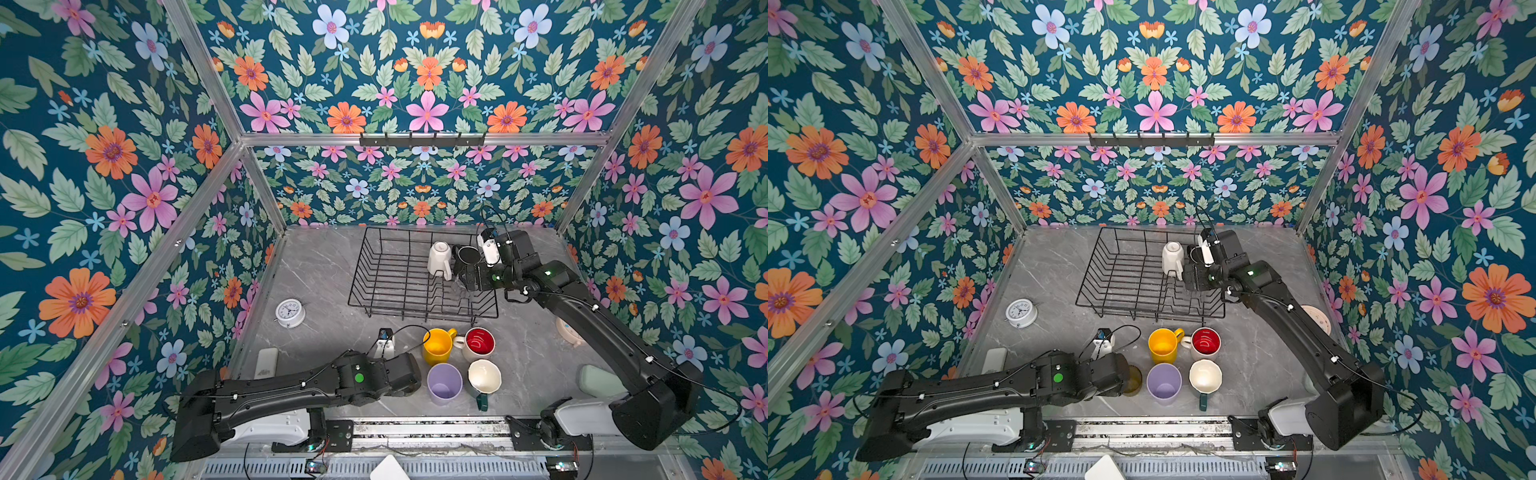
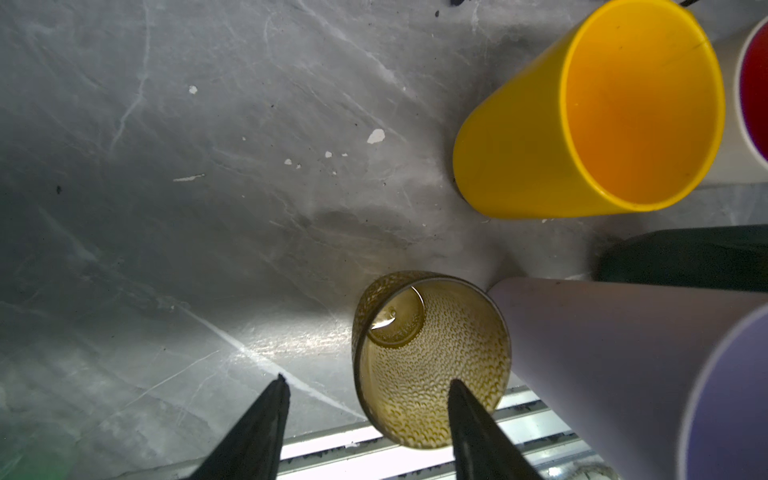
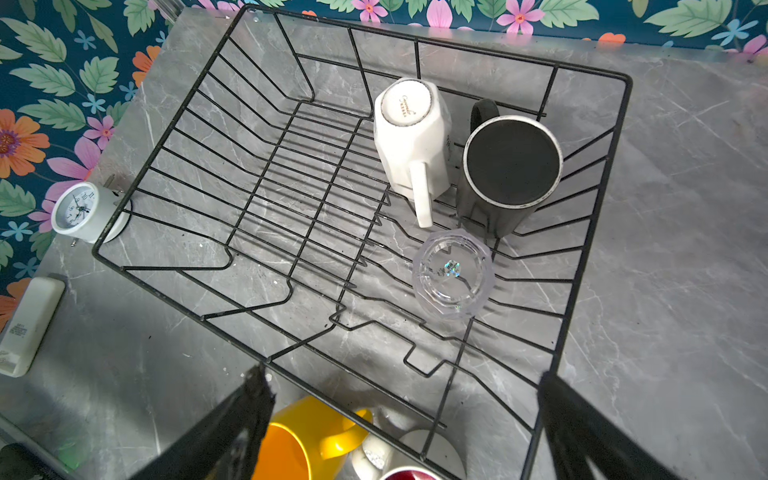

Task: Load the cups into the dish rack
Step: 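Grasp the gold textured glass rim with the left gripper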

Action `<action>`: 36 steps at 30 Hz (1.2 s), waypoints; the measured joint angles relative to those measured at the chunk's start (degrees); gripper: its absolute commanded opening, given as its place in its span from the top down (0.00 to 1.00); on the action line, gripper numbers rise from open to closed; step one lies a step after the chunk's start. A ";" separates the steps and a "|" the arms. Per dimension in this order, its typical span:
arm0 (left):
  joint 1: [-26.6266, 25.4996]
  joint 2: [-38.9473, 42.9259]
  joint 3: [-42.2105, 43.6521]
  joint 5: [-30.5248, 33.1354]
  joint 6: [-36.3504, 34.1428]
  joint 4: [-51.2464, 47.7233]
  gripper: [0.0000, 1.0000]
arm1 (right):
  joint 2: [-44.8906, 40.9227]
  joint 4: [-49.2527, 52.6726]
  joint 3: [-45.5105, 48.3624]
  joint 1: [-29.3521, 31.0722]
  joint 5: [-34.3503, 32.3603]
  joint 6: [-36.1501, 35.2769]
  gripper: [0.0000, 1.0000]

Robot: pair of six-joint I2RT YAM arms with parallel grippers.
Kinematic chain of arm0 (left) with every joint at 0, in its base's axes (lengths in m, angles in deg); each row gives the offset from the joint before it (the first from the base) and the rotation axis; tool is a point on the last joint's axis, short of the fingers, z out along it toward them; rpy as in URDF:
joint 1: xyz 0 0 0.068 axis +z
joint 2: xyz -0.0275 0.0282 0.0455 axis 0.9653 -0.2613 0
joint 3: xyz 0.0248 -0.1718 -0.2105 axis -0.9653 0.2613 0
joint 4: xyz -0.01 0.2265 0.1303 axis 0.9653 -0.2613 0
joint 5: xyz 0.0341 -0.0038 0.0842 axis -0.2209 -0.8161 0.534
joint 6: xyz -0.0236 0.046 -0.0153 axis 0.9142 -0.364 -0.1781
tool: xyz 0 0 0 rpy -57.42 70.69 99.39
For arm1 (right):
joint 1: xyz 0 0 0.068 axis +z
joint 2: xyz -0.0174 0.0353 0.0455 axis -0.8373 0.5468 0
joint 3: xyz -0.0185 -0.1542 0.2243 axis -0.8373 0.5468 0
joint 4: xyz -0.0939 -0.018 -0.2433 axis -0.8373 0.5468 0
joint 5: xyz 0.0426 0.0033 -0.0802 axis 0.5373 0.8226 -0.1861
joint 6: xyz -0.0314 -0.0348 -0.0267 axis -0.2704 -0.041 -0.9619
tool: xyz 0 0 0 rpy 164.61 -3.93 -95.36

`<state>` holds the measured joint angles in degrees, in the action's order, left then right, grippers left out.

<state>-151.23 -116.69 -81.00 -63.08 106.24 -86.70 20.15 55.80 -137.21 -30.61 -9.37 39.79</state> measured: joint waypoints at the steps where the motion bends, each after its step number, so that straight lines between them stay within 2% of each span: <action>1: 0.44 -0.44 0.00 -0.33 -0.46 0.46 0.38 | 0.00 0.00 0.07 0.00 0.00 0.00 0.01; 13: 2.60 -5.73 1.31 -5.29 -4.26 3.80 0.49 | 0.00 -0.02 0.79 0.00 0.00 -0.04 0.01; 26: 3.58 -5.88 2.56 -6.78 -4.66 4.09 0.72 | 0.04 -0.22 1.05 0.00 0.00 -0.04 0.01; 36: 3.61 -5.33 2.78 -6.78 -4.68 2.64 0.95 | 0.33 -0.39 1.05 0.00 0.44 -0.04 0.01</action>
<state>-147.63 -122.02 -78.23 -69.85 101.57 -84.05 20.47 55.41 -136.16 -30.61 -8.94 39.75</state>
